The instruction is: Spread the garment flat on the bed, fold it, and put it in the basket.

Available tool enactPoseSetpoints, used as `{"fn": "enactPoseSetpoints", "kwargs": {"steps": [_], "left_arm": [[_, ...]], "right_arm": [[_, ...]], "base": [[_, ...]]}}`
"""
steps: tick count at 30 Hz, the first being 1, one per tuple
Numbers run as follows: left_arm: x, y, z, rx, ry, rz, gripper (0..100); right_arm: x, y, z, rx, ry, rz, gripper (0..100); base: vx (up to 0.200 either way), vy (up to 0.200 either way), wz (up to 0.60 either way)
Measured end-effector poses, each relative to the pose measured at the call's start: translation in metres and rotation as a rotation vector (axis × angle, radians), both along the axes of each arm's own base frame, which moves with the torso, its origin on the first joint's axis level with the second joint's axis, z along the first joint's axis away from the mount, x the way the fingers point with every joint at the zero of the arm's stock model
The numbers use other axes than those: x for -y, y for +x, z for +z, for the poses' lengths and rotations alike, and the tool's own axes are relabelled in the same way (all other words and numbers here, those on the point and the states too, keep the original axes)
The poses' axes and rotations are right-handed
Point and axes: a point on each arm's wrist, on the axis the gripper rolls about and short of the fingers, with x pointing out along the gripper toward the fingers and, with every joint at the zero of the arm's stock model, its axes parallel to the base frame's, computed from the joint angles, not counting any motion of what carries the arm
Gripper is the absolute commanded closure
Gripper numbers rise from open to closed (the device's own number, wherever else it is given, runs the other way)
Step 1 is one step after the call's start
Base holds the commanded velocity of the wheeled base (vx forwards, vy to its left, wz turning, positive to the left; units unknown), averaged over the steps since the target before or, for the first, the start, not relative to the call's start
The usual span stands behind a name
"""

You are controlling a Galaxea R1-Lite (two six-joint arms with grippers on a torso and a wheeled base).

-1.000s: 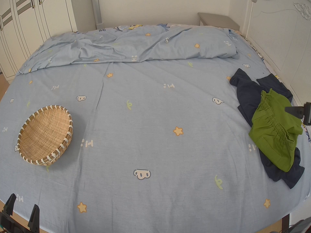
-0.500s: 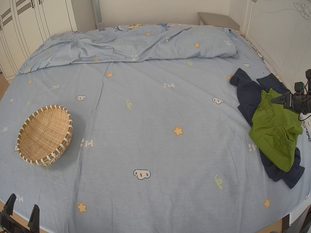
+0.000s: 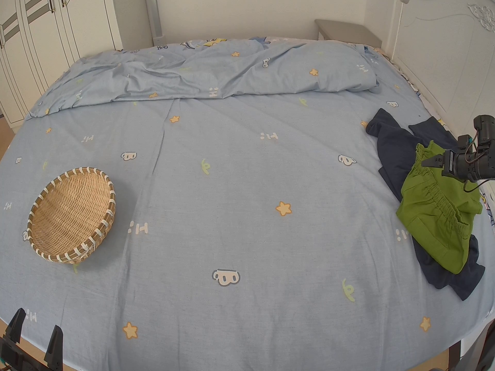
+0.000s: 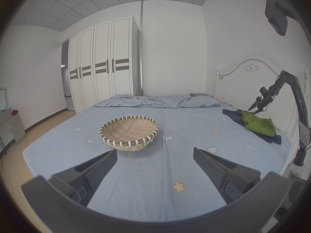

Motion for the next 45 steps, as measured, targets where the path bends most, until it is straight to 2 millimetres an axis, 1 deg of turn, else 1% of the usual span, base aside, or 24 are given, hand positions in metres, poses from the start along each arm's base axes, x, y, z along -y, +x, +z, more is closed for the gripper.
{"fn": "enactPoseSetpoints", "kwargs": {"steps": [11, 15, 16, 22, 27, 31, 34, 36, 39, 41, 45], "left_arm": [[0.0, 0.0, 0.0, 0.0, 0.0, 0.0, 0], [0.0, 0.0, 0.0, 0.0, 0.0, 0.0, 0], [0.0, 0.0, 0.0, 0.0, 0.0, 0.0, 0], [0.0, 0.0, 0.0, 0.0, 0.0, 0.0, 0], [0.0, 0.0, 0.0, 0.0, 0.0, 0.0, 0], [0.0, 0.0, 0.0, 0.0, 0.0, 0.001, 0], [0.0, 0.0, 0.0, 0.0, 0.0, 0.001, 0], [0.0, 0.0, 0.0, 0.0, 0.0, 0.0, 0], [0.0, 0.0, 0.0, 0.0, 0.0, 0.0, 0], [0.0, 0.0, 0.0, 0.0, 0.0, 0.0, 0], [0.0, 0.0, 0.0, 0.0, 0.0, 0.0, 0]], "right_arm": [[-0.006, 0.02, -0.02, -0.041, 0.018, 0.028, 0], [-0.011, 0.026, -0.023, -0.045, 0.02, 0.043, 0], [-0.012, 0.028, -0.024, -0.045, 0.02, 0.046, 100], [-0.012, 0.035, -0.028, -0.046, 0.023, 0.049, 100], [-0.011, 0.038, -0.028, -0.043, 0.025, 0.046, 100], [-0.011, 0.038, -0.026, -0.048, 0.05, 0.031, 100], [-0.016, 0.034, -0.018, -0.052, 0.086, 0.033, 100], [-0.022, 0.029, -0.01, -0.059, 0.102, 0.05, 100], [-0.038, 0.017, 0.007, -0.066, 0.118, 0.085, 100], [-0.052, 0.008, 0.022, -0.063, 0.133, 0.106, 100], [-0.087, -0.01, 0.051, -0.048, 0.196, 0.145, 100]], "base": [[0.0, 0.0, 0.0], [0.0, 0.0, 0.0], [0.0, 0.0, 0.0], [0.0, 0.0, 0.0], [0.0, 0.0, 0.0], [0.0, 0.0, 0.0], [0.0, 0.0, 0.0], [0.0, 0.0, 0.0], [0.0, 0.0, 0.0], [0.0, 0.0, 0.0], [0.0, 0.0, 0.0]]}}
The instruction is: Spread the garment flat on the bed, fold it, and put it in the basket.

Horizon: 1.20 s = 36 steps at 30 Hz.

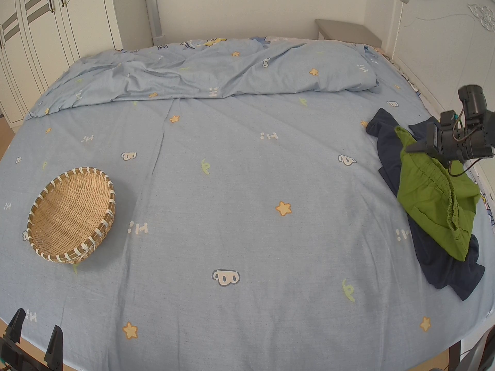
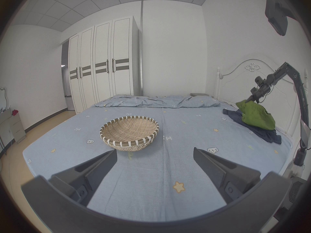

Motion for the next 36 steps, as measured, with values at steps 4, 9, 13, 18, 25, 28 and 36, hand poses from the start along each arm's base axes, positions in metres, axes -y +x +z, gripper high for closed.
{"fn": "enactPoseSetpoints", "kwargs": {"steps": [4, 9, 13, 18, 25, 28, 36], "left_arm": [[0.0, 0.0, 0.0, 0.0, 0.0, 0.0, 0], [0.0, 0.0, 0.0, 0.0, 0.0, 0.0, 0], [0.0, 0.0, 0.0, 0.0, 0.0, 0.0, 0], [0.0, 0.0, 0.0, 0.0, 0.0, 0.0, 0], [0.0, 0.0, 0.0, 0.0, 0.0, 0.0, 0], [0.0, 0.0, 0.0, 0.0, 0.0, 0.0, 0], [0.0, 0.0, 0.0, 0.0, 0.0, 0.0, 0]], "right_arm": [[-0.038, -0.024, 0.029, 0.012, 0.075, 0.055, 100], [-0.077, -0.054, 0.055, 0.021, 0.11, 0.145, 100], [-0.106, -0.073, 0.067, 0.041, 0.098, 0.181, 100], [-0.145, -0.091, 0.073, 0.063, 0.086, 0.234, 100], [-0.209, -0.099, 0.075, 0.159, 0.152, 0.239, 100], [-0.239, -0.096, 0.065, 0.154, 0.164, 0.237, 100], [-0.306, -0.091, 0.035, 0.112, 0.159, 0.296, 100]], "base": [[0.0, 0.0, 0.0], [0.0, 0.0, 0.0], [0.0, 0.0, 0.0], [0.0, 0.0, 0.0], [0.0, 0.0, 0.0], [0.0, 0.0, 0.0], [0.0, 0.0, 0.0]]}}
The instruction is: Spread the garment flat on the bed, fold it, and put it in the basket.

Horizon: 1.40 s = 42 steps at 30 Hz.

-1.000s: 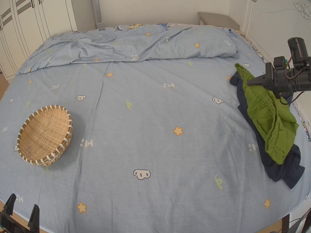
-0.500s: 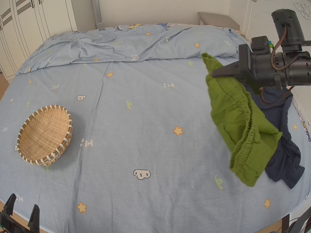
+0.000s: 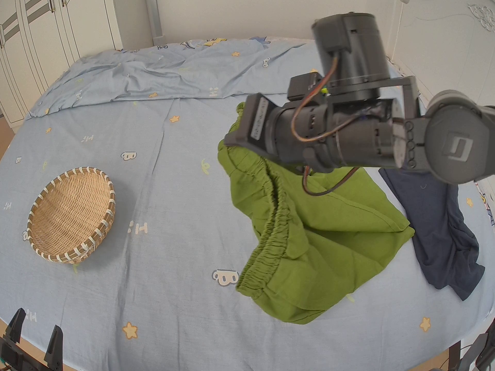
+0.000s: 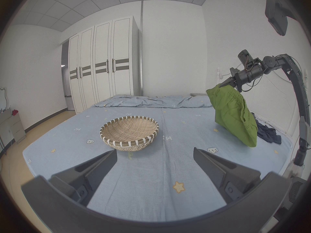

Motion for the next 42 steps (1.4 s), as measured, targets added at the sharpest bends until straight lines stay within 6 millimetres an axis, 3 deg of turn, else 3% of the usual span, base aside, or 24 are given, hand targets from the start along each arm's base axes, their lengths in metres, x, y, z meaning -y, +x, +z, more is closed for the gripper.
{"fn": "enactPoseSetpoints", "kwargs": {"steps": [6, 9, 10, 23, 33, 38, 42], "left_arm": [[0.0, 0.0, 0.0, 0.0, 0.0, 0.001, 0], [0.0, 0.0, 0.0, 0.0, 0.0, 0.001, 0], [0.0, 0.0, 0.0, 0.0, 0.0, 0.0, 0], [0.0, 0.0, 0.0, 0.0, 0.0, 0.0, 0], [0.0, 0.0, 0.0, 0.0, 0.0, 0.001, 0], [0.0, 0.0, 0.0, 0.0, 0.0, 0.001, 0], [0.0, 0.0, 0.0, 0.0, 0.0, 0.0, 0]], "right_arm": [[-0.033, 0.003, -0.017, 0.009, -0.027, -0.021, 100], [-0.04, 0.005, -0.023, 0.003, -0.036, -0.016, 100], [-0.042, 0.006, -0.026, 0.0, -0.04, -0.015, 0], [-0.053, 0.018, -0.05, -0.042, -0.108, -0.009, 0], [-0.048, 0.017, -0.056, -0.097, -0.163, 0.035, 0], [-0.023, 0.024, -0.047, -0.105, -0.154, -0.004, 0], [0.019, 0.035, -0.042, -0.141, -0.136, -0.035, 0]], "base": [[0.0, 0.0, 0.0], [0.0, 0.0, 0.0], [0.0, 0.0, 0.0], [0.0, 0.0, 0.0], [0.0, 0.0, 0.0], [0.0, 0.0, 0.0], [0.0, 0.0, 0.0]]}}
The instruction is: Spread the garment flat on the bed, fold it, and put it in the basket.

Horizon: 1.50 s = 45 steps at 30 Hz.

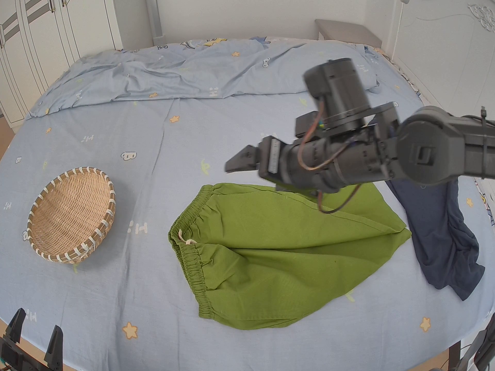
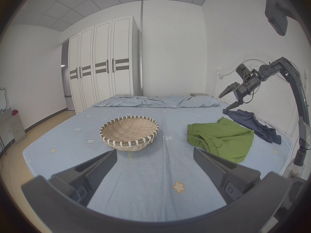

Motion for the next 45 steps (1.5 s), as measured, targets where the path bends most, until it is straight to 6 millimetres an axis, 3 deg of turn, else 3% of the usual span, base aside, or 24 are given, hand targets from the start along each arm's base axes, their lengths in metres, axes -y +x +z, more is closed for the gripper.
{"fn": "enactPoseSetpoints", "kwargs": {"steps": [9, 14, 20, 25, 28, 36, 40, 45], "left_arm": [[0.0, 0.0, 0.0, 0.0, 0.003, -0.003, 0], [0.0, 0.0, 0.0, -0.001, 0.024, -0.008, 0], [0.0, 0.0, 0.0, 0.002, 0.073, -0.015, 0], [0.001, 0.0, 0.004, 0.027, 0.075, -0.015, 0], [0.0, -0.004, 0.019, 0.077, 0.023, -0.023, 0], [0.002, -0.005, 0.101, 0.118, -0.157, -0.243, 0], [0.006, 0.019, 0.129, 0.018, -0.257, -0.396, 0], [0.016, 0.071, 0.133, -0.167, -0.329, -0.513, 0]], "right_arm": [[0.119, 0.004, -0.011, -0.093, 0.151, -0.011, 0], [0.168, -0.002, -0.028, -0.039, 0.249, -0.024, 0], [0.209, -0.018, -0.047, 0.035, 0.319, -0.042, 0], [0.223, -0.028, -0.051, 0.04, 0.323, -0.071, 0], [0.226, -0.031, -0.05, 0.046, 0.324, -0.079, 0], [0.228, -0.032, -0.051, 0.049, 0.32, -0.084, 0], [0.228, -0.032, -0.053, 0.046, 0.31, -0.08, 0], [0.227, -0.031, -0.06, 0.04, 0.28, -0.067, 0]], "base": [[0.0, 0.0, 0.0], [0.0, 0.0, 0.0], [0.0, 0.0, 0.0], [0.0, 0.0, 0.0], [0.0, 0.0, 0.0], [0.0, 0.0, 0.0], [0.0, 0.0, 0.0], [0.0, 0.0, 0.0]]}}
